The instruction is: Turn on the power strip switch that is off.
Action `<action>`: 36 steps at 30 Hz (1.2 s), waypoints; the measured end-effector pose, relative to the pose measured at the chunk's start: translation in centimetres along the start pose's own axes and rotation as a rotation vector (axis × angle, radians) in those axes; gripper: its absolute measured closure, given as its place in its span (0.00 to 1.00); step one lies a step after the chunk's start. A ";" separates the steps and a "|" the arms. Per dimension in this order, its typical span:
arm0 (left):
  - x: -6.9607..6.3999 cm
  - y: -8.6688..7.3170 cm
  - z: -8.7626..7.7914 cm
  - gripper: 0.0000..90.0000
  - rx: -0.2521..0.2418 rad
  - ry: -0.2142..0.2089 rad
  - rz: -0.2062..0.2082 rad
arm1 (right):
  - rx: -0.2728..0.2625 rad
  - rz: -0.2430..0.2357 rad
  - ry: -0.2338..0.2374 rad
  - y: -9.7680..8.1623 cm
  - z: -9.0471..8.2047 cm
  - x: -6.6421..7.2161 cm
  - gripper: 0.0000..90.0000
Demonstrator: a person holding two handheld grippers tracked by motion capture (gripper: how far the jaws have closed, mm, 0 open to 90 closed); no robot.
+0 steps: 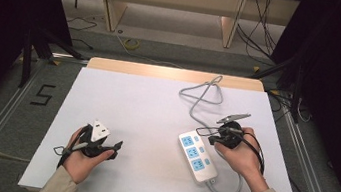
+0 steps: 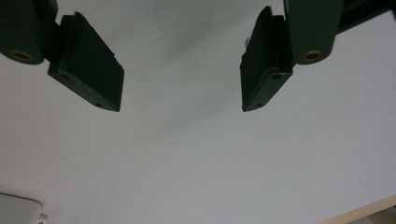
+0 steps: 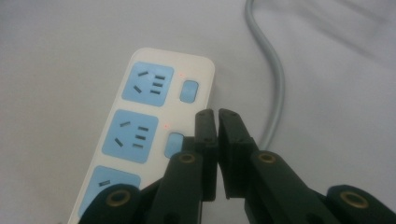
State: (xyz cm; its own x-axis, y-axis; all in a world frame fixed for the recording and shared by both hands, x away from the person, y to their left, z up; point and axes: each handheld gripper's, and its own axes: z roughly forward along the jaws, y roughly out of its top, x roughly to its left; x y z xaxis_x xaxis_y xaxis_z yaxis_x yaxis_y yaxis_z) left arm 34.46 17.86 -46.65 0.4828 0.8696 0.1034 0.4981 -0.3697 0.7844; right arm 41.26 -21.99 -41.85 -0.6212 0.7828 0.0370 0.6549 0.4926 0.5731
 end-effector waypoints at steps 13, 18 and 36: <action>0.0 0.0 0.0 0.34 0.001 -0.002 0.002 | -0.040 0.027 -0.007 -1.9 -0.9 -1.2 0.88; 0.0 0.0 0.0 0.34 0.004 -0.001 0.004 | -0.068 0.036 0.000 -2.8 -1.3 -1.8 0.83; 0.1 -0.2 0.2 0.34 0.014 -0.005 -0.001 | -0.169 0.068 -0.009 -6.8 -1.7 -2.9 0.65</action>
State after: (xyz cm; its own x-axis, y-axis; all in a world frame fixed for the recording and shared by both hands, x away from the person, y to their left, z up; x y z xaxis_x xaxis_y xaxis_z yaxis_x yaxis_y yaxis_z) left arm 34.52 17.96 -46.92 0.4859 0.8683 0.0998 0.5083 -0.3736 0.7759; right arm 37.83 -28.24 -44.42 -0.5739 0.8157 0.0733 0.6129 0.3684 0.6990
